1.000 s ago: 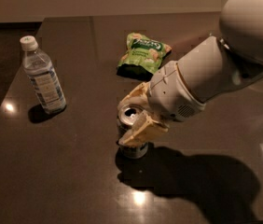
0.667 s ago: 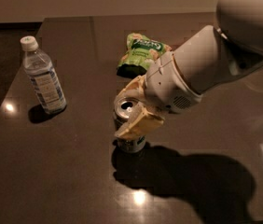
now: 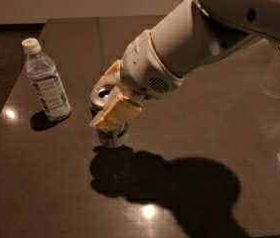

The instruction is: Move 7up can near blue plastic bottle

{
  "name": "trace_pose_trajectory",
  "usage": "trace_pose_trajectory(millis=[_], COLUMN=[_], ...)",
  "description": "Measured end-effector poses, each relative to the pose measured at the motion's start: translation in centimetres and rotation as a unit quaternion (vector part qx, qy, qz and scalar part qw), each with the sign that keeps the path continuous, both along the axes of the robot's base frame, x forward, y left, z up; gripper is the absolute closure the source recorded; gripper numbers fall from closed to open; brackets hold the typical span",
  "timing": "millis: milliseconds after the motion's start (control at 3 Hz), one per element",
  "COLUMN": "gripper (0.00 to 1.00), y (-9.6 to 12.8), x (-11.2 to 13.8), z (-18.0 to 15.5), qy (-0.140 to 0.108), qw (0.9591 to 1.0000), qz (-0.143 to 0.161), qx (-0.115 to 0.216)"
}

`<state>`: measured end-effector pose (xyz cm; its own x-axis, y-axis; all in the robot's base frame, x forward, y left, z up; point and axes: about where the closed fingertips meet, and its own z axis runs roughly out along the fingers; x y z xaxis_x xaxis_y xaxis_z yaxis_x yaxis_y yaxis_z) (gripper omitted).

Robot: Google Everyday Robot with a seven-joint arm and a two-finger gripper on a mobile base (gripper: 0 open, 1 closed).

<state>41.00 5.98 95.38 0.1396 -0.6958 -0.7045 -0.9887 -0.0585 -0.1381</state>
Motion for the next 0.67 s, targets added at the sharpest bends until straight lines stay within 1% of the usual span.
trace_pose_trajectory(millis=[333,667], gripper=[1.00,1.00], y=[3.3,6.0], x=[0.5,1.5], z=[-0.1,-0.7], qy=[0.002,0.002], qw=[0.9999,0.9998], qz=[0.011,0.013], qx=[0.011,0.017])
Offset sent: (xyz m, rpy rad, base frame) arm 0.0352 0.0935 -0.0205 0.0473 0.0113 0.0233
